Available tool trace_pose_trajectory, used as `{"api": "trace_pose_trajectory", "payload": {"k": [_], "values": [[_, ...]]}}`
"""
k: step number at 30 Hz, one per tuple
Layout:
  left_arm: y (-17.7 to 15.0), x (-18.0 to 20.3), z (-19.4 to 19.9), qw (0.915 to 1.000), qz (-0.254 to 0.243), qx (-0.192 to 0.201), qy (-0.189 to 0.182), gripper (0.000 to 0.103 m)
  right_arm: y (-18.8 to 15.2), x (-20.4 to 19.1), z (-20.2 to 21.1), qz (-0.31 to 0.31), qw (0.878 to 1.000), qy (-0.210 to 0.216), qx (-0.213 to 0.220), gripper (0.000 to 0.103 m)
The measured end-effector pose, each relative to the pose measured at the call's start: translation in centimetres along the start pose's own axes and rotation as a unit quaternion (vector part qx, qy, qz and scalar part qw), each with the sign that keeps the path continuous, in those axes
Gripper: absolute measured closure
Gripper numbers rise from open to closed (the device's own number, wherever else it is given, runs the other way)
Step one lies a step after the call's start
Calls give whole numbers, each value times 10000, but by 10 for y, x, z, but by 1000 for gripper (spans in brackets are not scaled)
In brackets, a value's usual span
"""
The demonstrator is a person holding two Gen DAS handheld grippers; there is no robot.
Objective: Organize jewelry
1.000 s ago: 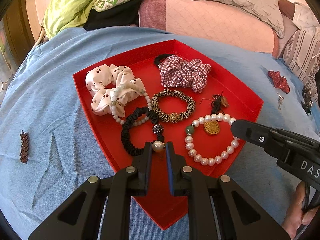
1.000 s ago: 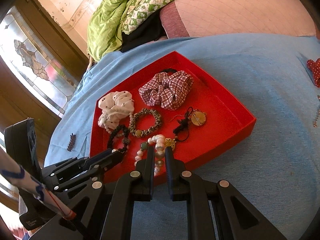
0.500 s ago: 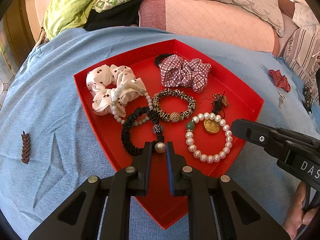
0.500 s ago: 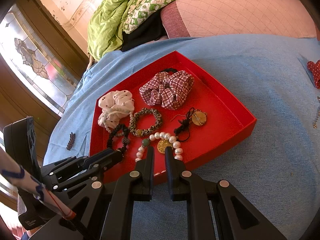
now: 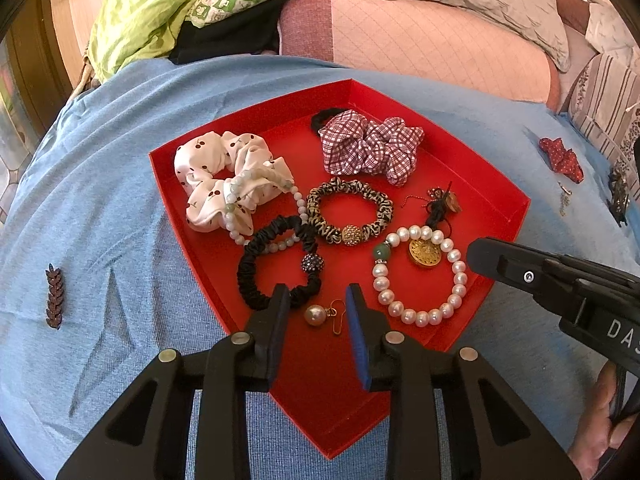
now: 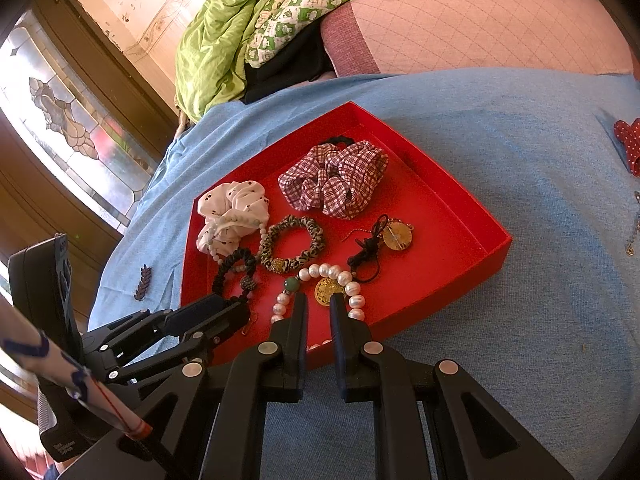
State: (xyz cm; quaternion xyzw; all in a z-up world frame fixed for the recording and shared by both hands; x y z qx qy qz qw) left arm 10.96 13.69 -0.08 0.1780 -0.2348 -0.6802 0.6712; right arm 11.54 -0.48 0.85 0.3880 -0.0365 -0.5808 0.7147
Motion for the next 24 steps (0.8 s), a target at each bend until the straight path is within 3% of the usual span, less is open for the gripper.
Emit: {"api": "trace_pose_trajectory", "payload": {"k": [9,12,16,19,20,22,24], "values": [[4,-3,5,9999,51,129,19,62,2,8,5,-79,9999,-106,47,91],[8,-5,14,9993,138,337,101,53,3,10,9,-42,9997,-215,95,86],[14,-7,40,9953,287,882,262,29,6,8,22,166,9982,-523,262,78],[14,-10,69,9878,453,1409,480,15,5,0,42,550,9925,-976,498,59],[11,-11,80,9848,552,1564,510,11,4,-4,50,683,9898,-1106,582,45],[5,-14,96,9815,722,1695,518,10,1,-12,67,915,9837,-1348,762,31],[-7,-17,113,9785,875,1776,582,10,-3,-21,83,1076,9786,-1512,888,25]]}}
Point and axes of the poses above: each gripper's, at about its wrist camera, not at the fingertips, and z roughly against the way its jaws point, x to its right, y to its top, the point moved 5 cm from there along -z, roughly the way its jaws point, and after that the axes turned 7 degrees about z, right-handed, at the moved point
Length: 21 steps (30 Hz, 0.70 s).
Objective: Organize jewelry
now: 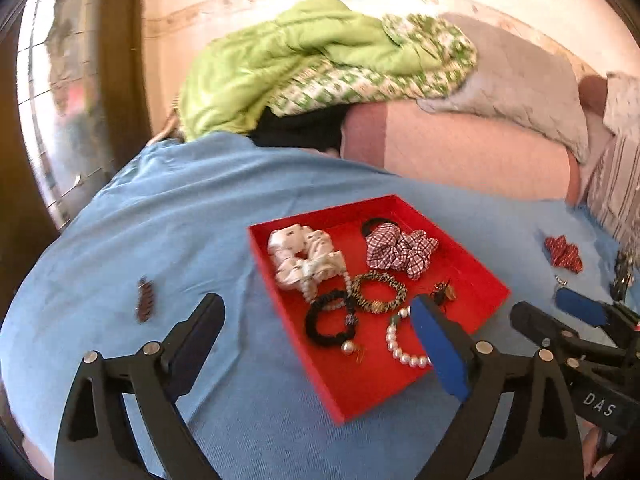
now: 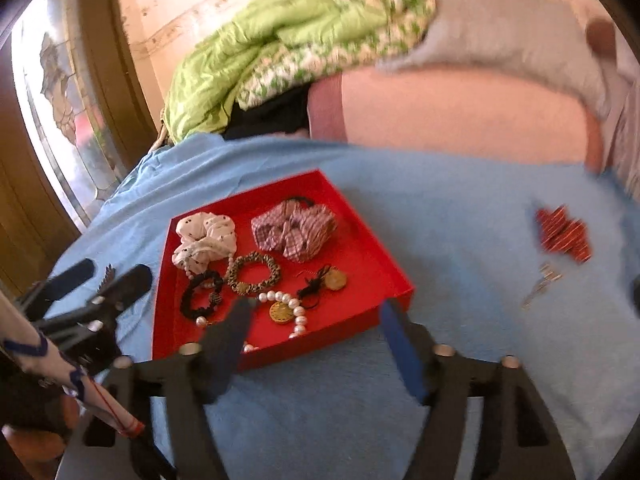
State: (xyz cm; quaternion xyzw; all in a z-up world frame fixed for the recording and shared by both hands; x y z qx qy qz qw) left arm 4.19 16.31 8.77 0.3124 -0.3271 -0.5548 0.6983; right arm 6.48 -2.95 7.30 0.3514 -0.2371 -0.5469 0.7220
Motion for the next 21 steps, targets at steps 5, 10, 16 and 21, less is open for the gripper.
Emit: {"api": "trace_pose_trajectory", "payload": {"k": [5,10,16,21], "values": [[-15,-19,37,9985,265,16,473,3,-11,-9,50,353,9976,-492,323,10],[-47,-32,67,9929,88,-134,1181,2,-43,-20,83,701,9936,-827,316,5],[-68,-30,80,9926,56,-115,1204,2,-74,-29,93,1055,9889,-1039,85,5],[-71,-29,69,9900,-144,-230,1386,2,-80,-31,92,1325,9837,-1214,51,5]]}}
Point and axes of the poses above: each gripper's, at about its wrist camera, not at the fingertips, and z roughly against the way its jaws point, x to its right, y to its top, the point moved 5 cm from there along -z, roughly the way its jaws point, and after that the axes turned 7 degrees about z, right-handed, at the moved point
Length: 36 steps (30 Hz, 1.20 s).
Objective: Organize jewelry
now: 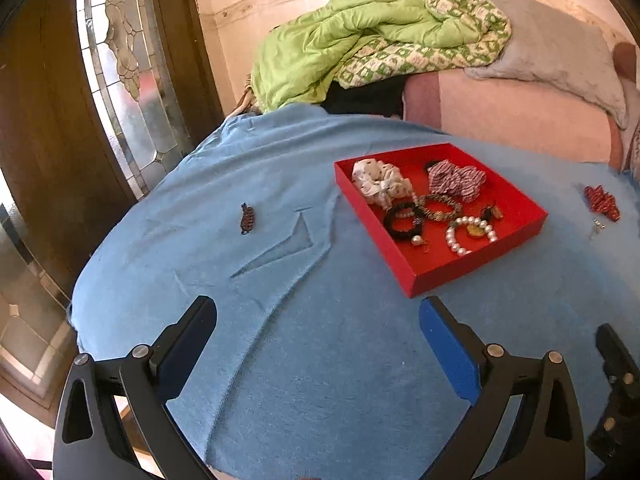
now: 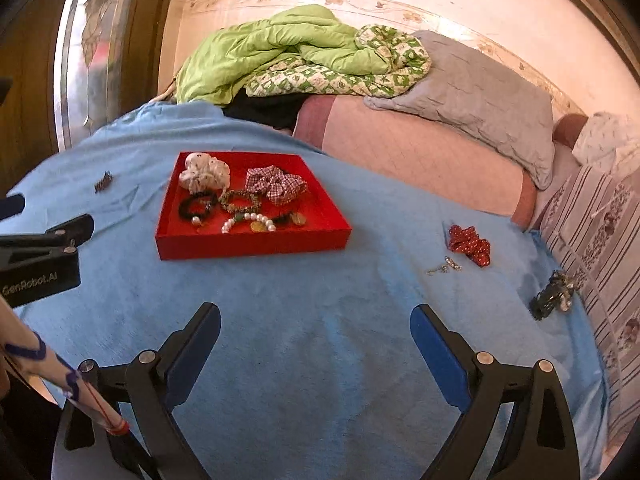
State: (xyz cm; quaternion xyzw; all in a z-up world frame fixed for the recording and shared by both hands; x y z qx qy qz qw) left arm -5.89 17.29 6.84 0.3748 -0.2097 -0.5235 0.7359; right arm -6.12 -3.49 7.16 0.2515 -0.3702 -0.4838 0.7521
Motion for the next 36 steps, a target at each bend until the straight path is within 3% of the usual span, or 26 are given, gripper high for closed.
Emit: {"api": "trace_pose_trajectory", "payload": {"k": [7,36], "values": [[-3,5,-7,9998,-111,-55,185,2,-5,4,-3,11,10000,-71,-57,5],[-7,15,-14,9990,-333,-185,231,2,-8,-1,-9,262,9995,-162,-110,5]]}}
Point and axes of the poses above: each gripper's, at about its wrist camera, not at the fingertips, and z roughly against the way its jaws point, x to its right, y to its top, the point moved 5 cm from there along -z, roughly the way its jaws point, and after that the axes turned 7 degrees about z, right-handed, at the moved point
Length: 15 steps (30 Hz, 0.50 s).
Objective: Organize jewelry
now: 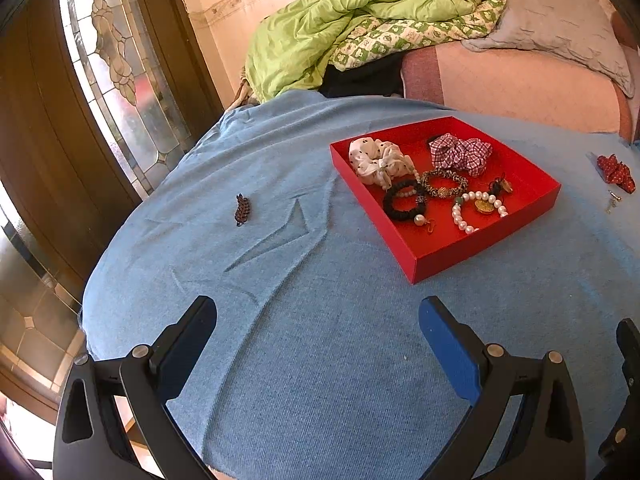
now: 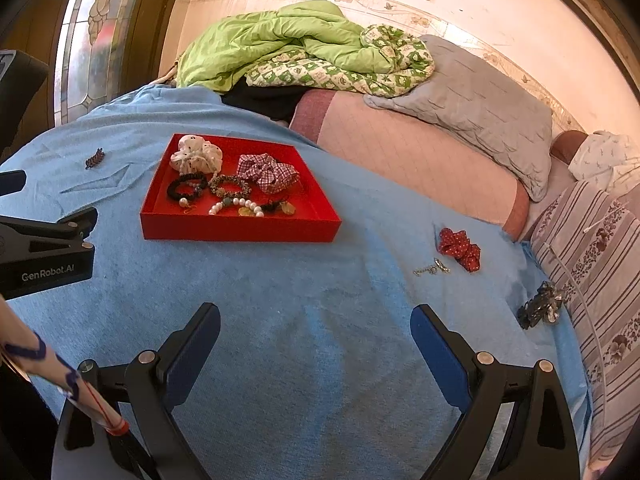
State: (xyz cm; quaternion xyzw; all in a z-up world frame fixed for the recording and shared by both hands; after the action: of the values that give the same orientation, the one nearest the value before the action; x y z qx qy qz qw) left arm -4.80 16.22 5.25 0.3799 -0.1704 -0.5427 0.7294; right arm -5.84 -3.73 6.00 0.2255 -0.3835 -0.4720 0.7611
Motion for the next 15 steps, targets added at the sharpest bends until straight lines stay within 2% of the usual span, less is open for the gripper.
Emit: {"api": "trace_pose_trajectory", "payload": {"k": [15], "values": [[0,-1,-1,10000,-11,-26,7,2,-3,1,-2,30,10000,14,-57,5]]}}
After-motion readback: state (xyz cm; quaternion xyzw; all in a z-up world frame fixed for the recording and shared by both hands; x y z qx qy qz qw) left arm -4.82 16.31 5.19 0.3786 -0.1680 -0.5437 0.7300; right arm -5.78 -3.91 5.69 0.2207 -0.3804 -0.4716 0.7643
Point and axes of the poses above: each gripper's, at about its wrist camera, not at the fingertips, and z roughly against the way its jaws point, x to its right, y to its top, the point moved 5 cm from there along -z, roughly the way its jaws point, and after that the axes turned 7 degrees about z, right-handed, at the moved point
